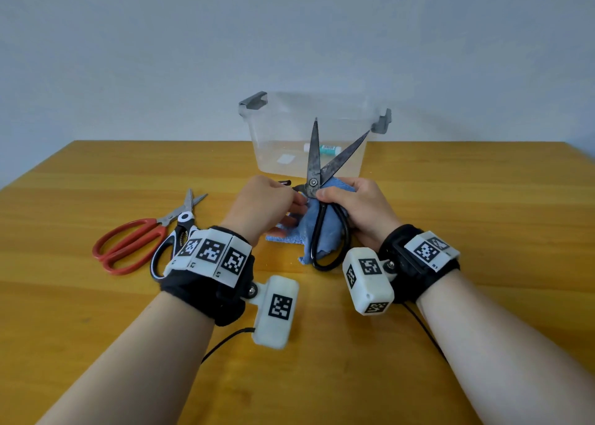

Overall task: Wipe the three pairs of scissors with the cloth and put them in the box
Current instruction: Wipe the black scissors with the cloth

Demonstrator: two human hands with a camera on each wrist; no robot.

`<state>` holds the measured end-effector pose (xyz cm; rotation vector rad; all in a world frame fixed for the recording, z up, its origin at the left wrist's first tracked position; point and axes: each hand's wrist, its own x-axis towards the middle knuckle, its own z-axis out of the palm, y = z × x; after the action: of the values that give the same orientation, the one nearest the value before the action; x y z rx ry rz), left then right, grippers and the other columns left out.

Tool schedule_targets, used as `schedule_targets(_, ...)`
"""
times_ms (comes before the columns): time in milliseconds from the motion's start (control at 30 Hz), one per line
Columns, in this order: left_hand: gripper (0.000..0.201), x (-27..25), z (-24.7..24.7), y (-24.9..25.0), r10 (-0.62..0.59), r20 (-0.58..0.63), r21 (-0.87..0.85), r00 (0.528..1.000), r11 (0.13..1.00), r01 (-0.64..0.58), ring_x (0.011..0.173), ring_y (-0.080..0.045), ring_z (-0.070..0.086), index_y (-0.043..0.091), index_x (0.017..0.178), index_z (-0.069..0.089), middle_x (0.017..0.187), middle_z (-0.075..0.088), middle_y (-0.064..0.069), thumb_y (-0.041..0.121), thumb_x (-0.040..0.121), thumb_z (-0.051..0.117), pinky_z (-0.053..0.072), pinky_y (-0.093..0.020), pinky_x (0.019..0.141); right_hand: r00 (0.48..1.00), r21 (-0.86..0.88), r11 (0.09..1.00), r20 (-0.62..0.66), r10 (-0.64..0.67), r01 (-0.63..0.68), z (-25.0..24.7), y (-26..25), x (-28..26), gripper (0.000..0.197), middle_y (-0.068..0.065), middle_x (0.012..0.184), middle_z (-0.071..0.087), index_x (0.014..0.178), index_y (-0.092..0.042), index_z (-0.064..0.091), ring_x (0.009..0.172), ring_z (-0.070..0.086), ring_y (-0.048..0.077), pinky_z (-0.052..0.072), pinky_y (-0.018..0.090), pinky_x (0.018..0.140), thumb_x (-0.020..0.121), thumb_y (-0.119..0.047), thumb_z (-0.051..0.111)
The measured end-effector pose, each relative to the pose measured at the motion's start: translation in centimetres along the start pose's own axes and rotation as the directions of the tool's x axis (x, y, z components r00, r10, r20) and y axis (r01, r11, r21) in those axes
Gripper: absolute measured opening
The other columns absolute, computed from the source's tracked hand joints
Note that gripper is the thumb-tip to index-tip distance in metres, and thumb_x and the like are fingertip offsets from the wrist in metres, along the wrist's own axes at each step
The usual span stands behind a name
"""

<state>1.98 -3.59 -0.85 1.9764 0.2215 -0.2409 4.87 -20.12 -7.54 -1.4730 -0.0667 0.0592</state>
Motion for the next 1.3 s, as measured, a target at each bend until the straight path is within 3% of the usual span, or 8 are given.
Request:
schedule_targets(167,0.021,0.7,0.8,0.3,0.042,0.004,0.015,0.999,0.999,-0.042,0.072,-0.025,0.062,0.001,0.097,0.078,0.103,0.076,-0.02,0.011,0.094,0.059,0.049,-0.02,0.046,1.0,0.02,1.0,-0.029,-0.001,0.001,0.1,-0.3,0.0,0.011,0.008,0.075,0.072,0.078,-0.01,0.071,0.067,0.067,0.023,0.053,0.035,0.062,0.088,-0.008,0.073)
schedule_targets(333,0.02,0.3,0.1,-0.1,0.009,-0.021,0.102,1.0,0.995,-0.007,0.052,-0.017,0.061,-0.002,0.084,0.074,0.082,0.075,-0.014,0.004,0.094,0.057,0.03,-0.012,0.032,0.988,-0.093,0.993,0.123,0.09,-0.079,0.2,-0.8,-0.4,0.018,0.005,0.05,0.055,0.074,-0.006,0.066,0.033,0.031,0.015,0.025,0.02,0.032,0.09,-0.013,0.072)
schedule_targets(633,0.024,-0.7,-1.8,-0.6,-0.102,0.026,0.161,0.994,0.982,0.097,0.075,-0.026,0.078,0.0,0.095,0.076,0.081,0.08,-0.008,0.01,0.092,0.054,0.034,-0.022,0.051,0.961,-0.215,0.977,0.268,0.061,-0.003,0.7,-1.0,-1.1,0.017,0.012,0.069,0.064,0.094,-0.003,0.07,0.036,0.043,0.013,0.031,0.022,0.032,0.091,-0.02,0.074)
schedule_targets(800,0.024,-0.4,-1.5,-0.7,0.068,-0.034,0.134,0.997,0.989,-0.062,0.075,-0.019,0.075,0.004,0.086,0.076,0.079,0.079,0.002,0.017,0.092,0.057,0.044,-0.026,0.061,0.984,-0.063,0.997,0.179,-0.021,0.033,0.7,-0.7,-1.1,0.015,0.005,0.063,0.063,0.097,-0.003,0.071,0.036,0.041,0.011,0.034,0.022,0.032,0.09,-0.015,0.074)
schedule_targets(967,0.036,0.3,0.2,-0.7,0.251,0.003,0.168,0.968,0.954,-0.248,0.072,-0.021,0.052,-0.003,0.088,0.069,0.076,0.06,-0.018,0.028,0.089,0.051,0.041,-0.036,0.069,0.991,0.067,0.992,0.072,-0.112,0.107,0.4,-0.6,-0.9,0.008,0.006,0.067,0.063,0.091,-0.009,0.07,0.042,0.045,0.015,0.038,0.023,0.036,0.088,-0.014,0.075)
schedule_targets(1100,0.028,1.0,1.8,-0.4,0.328,-0.017,0.007,0.944,0.945,-0.328,0.083,-0.02,0.067,0.009,0.086,0.073,0.084,0.073,-0.009,0.015,0.102,0.051,0.054,-0.03,0.073,0.99,0.196,0.971,-0.021,-0.136,0.138,0.5,-0.7,-0.4,0.028,0.021,0.086,0.065,0.092,-0.003,0.073,0.076,0.059,0.037,0.047,0.048,0.07,0.078,-0.026,0.08)
schedule_targets(1233,0.04,2.0,2.7,-0.1,0.341,-0.071,-0.182,0.937,0.919,-0.348,0.086,-0.038,0.068,-0.015,0.1,0.064,0.098,0.068,-0.035,0.022,0.105,0.049,0.056,-0.059,0.086,0.989,0.219,0.967,-0.102,-0.11,0.13,0.2,-0.5,0.0,0.012,0.014,0.072,0.065,0.076,-0.015,0.076,0.063,0.055,0.031,0.041,0.04,0.059,0.075,-0.027,0.079)
schedule_targets(1300,0.049,2.7,3.2,0.0,0.353,-0.058,-0.207,0.934,0.911,-0.357,0.089,-0.043,0.071,-0.014,0.099,0.066,0.1,0.069,-0.035,0.032,0.105,0.051,0.059,-0.055,0.079,0.988,0.236,0.963,-0.115,-0.106,0.131,-0.1,-0.3,0.3,0.011,0.016,0.075,0.066,0.075,-0.015,0.077,0.067,0.055,0.034,0.042,0.042,0.063,0.074,-0.026,0.079)
